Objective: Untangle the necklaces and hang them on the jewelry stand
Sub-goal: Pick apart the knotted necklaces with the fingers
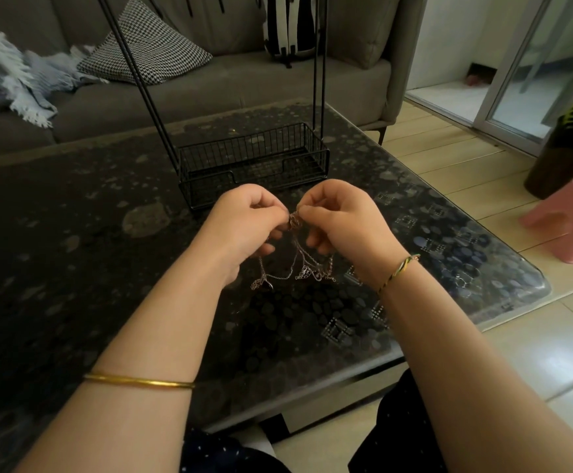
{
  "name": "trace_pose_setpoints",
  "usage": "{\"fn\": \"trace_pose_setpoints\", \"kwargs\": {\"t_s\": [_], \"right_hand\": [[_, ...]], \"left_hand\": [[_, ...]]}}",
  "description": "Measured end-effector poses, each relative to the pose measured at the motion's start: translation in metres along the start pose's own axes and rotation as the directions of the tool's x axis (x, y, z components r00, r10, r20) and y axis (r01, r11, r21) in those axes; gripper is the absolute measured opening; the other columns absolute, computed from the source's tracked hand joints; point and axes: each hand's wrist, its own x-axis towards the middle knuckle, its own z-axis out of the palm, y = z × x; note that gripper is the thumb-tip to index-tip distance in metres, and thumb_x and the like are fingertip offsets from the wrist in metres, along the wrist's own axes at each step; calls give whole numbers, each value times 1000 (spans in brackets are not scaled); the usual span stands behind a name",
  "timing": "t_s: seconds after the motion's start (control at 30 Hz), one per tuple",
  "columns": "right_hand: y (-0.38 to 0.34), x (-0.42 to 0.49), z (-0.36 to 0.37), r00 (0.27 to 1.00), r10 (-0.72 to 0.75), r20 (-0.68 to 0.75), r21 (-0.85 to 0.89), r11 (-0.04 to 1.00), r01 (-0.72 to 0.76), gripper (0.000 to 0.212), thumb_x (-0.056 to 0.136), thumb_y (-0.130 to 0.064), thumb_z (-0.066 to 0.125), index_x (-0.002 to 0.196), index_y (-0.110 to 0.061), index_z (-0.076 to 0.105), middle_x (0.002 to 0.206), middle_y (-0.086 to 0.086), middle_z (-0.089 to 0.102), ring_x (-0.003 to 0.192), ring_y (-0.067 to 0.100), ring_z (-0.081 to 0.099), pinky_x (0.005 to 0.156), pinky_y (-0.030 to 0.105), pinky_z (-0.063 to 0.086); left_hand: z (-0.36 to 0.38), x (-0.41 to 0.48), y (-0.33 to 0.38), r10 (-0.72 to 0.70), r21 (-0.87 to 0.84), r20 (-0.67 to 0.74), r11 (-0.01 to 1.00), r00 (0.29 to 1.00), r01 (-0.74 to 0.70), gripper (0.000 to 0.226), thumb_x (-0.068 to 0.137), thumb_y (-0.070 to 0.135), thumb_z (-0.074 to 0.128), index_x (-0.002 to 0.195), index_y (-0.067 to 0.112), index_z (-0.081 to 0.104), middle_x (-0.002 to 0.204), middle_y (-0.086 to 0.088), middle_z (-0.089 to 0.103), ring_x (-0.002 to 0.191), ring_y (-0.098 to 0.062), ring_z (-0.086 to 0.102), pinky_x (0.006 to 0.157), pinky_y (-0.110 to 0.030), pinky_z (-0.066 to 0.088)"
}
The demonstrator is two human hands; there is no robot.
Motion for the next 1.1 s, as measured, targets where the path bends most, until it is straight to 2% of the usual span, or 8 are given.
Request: {"fn": "trace_pose_setpoints", "kwargs": {"t_s": [0.2,0.43,0.5,0.67,0.77,0.87,0.97,1.1], "right_hand": [[-4,-1,-2,993,88,76,102,990,-96,13,87,-4,57,76,-11,60,80,5,61,77,16,59,72,33,52],[-7,-4,1,993,61,101,54,996,-66,4,83,-6,62,80,-4,63,82,13,63,79,21,58,85,46,52],[-7,-4,2,991,52,126,63,996,-61,3,83,-3,62,82,-1,62,79,13,64,73,20,60,84,44,53],[-6,-4,3,983,104,149,44,993,-112,1,86,-1,60,85,-1,59,75,11,60,59,15,61,70,31,57],[-3,-2,5,984,137,113,66,987,-145,7,89,-2,50,91,-7,55,76,6,61,60,15,64,74,38,57],[-5,-1,6,974,174,146,203,958,-202,19,93,-3,39,100,-9,55,80,6,63,58,20,64,66,36,56],[-7,-1,5,966,164,198,230,951,-209,16,93,-10,44,94,-10,60,76,3,66,56,19,63,58,29,50],[-5,-2,2,985,104,139,148,981,-125,12,92,-19,58,94,-8,63,77,1,65,52,10,57,50,20,42]], "left_hand": [[-1,-2,6,-132,-213,14,968,991,132,11,91,9,56,84,14,61,91,-6,65,80,-15,63,50,-22,48],[4,-3,10,-198,-339,16,921,980,191,15,93,7,51,81,11,58,76,-6,60,70,-14,57,50,-23,43],[4,-3,9,-183,-349,-3,921,983,170,14,93,6,51,82,11,59,77,-5,61,71,-14,58,50,-22,43],[0,-3,10,-159,-417,-10,898,987,140,12,92,5,55,88,16,58,80,-1,62,68,-9,60,46,-18,43],[-2,-4,9,-138,-390,27,911,990,138,14,89,5,58,89,18,62,80,0,64,70,-10,60,48,-19,44],[-3,-4,10,-123,-369,58,919,991,135,14,88,5,59,87,18,63,82,-1,65,70,-10,61,48,-19,44],[-3,-4,9,-115,-351,47,928,992,124,13,87,5,62,87,18,63,83,-1,66,68,-9,61,47,-18,45],[-5,-3,7,-110,-332,19,937,994,110,13,86,5,65,89,18,62,82,-1,67,67,-8,63,47,-18,46]]}}
